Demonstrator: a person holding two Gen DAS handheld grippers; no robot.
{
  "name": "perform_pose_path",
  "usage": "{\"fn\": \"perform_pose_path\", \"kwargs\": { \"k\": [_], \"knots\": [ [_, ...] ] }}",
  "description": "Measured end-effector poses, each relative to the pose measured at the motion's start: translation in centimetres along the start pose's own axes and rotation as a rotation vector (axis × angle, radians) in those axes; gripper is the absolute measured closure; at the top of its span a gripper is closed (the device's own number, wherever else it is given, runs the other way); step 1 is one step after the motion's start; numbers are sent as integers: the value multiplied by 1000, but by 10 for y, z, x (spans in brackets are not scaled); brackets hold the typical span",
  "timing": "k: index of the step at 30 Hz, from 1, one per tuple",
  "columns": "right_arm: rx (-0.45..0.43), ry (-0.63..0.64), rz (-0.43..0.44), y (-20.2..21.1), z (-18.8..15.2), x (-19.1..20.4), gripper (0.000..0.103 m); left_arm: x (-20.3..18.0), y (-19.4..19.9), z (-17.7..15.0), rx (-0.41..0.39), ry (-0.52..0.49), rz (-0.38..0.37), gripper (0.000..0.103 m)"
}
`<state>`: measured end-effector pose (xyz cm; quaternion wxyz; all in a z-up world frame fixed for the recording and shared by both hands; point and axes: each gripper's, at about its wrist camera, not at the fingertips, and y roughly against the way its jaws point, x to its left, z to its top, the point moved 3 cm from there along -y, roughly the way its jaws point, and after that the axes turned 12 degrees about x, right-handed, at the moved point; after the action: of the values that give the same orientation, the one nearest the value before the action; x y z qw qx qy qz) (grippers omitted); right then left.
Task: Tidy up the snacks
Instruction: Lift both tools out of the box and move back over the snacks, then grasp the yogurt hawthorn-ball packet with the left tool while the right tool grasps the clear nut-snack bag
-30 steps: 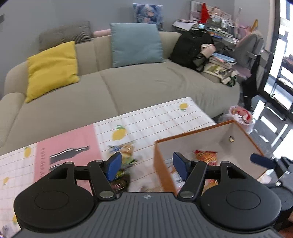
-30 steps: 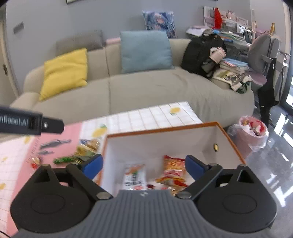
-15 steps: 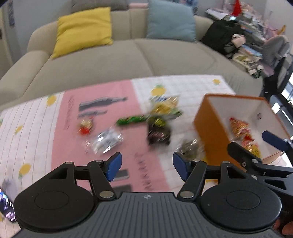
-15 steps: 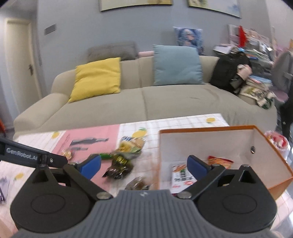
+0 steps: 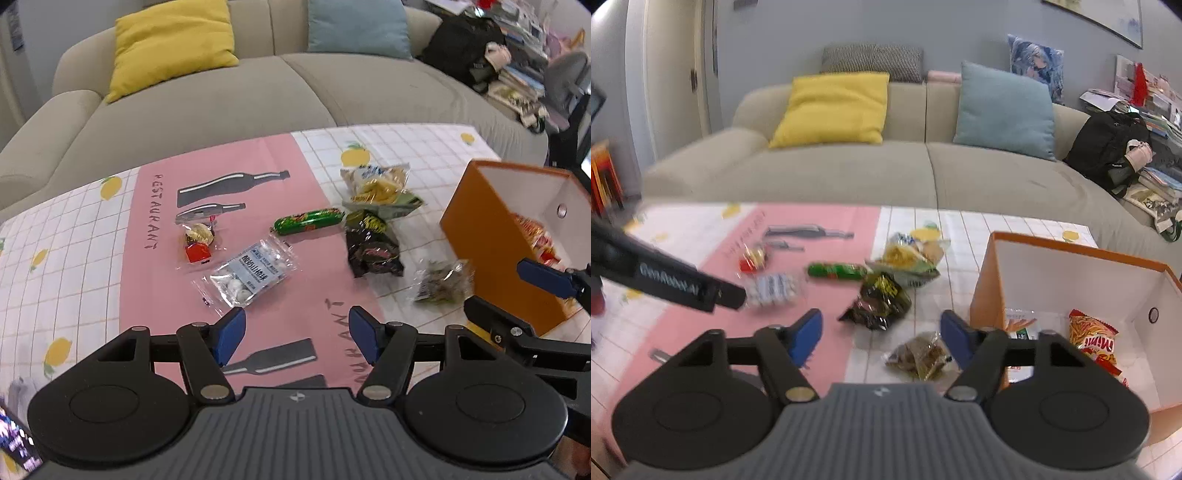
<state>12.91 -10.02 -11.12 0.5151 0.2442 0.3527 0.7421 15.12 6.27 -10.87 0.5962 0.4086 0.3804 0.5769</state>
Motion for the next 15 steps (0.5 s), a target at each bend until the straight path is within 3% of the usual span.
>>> {"fn": "perform_pose_path", "kwargs": {
  "k": [6,11,15],
  "knots": [
    [58,70,-68,-28,-4,6,40,10,-28,14,42,-133,10,27],
    [93,139,-146,-50,-3,7,42,18,-47,30,42,-270,24,21],
    [109,252,-199,-67,-2,13,42,21,-69,40,99,-389,16,19]
  ]
}}
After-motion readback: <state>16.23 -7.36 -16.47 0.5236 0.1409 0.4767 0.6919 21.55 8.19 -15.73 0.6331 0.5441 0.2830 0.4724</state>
